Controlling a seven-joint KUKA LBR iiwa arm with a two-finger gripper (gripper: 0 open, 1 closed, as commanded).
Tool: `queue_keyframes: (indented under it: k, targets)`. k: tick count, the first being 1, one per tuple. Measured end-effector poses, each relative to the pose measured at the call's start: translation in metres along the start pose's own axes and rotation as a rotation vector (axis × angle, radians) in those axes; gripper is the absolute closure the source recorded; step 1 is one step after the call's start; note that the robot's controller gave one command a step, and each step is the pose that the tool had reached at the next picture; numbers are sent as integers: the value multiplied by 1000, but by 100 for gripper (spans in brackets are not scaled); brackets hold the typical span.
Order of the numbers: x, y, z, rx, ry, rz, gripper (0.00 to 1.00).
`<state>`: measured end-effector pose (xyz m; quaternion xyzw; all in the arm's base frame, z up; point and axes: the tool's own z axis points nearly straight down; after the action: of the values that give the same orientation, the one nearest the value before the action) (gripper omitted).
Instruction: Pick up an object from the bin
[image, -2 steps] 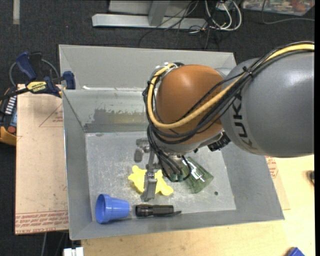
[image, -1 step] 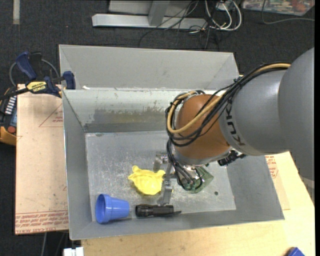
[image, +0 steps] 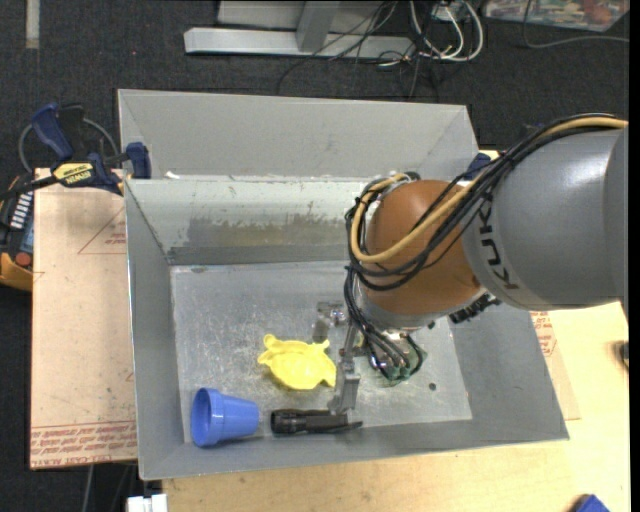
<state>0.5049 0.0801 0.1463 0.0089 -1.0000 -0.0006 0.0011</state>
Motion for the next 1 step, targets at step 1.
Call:
queue_keyframes:
  k: [1]
  targets:
    - [-14,21,34,-1,1,122,0]
